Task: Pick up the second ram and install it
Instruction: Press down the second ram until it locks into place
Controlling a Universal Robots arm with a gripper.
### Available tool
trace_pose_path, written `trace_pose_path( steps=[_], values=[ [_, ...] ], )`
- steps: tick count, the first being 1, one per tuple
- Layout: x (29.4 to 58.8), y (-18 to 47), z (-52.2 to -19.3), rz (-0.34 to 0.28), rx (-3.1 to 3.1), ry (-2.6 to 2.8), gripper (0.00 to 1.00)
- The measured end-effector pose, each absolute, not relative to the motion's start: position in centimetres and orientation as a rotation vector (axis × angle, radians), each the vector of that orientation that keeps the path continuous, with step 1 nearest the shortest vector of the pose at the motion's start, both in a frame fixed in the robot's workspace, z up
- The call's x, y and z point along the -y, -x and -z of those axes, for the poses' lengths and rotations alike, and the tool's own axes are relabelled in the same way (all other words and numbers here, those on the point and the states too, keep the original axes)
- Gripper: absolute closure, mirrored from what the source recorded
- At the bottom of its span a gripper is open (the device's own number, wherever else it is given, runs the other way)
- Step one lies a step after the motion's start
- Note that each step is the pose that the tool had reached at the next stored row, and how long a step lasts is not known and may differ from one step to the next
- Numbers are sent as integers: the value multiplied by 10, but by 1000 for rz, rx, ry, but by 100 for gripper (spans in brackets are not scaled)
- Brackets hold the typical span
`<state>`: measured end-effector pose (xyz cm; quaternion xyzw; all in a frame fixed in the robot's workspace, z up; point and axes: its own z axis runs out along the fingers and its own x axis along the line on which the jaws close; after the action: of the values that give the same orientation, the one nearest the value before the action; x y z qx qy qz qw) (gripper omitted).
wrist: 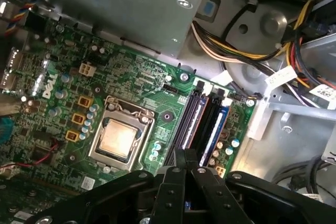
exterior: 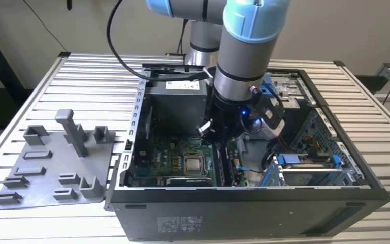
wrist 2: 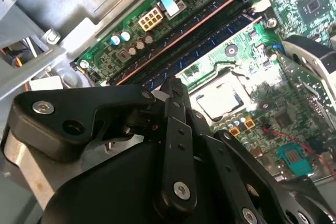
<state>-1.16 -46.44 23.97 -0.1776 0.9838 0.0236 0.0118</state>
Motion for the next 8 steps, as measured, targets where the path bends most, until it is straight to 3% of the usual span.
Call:
trace_pose_path(
  steps=[8],
  values=[
    [464, 12, -240, -72, -3041, 647, 89]
  ],
)
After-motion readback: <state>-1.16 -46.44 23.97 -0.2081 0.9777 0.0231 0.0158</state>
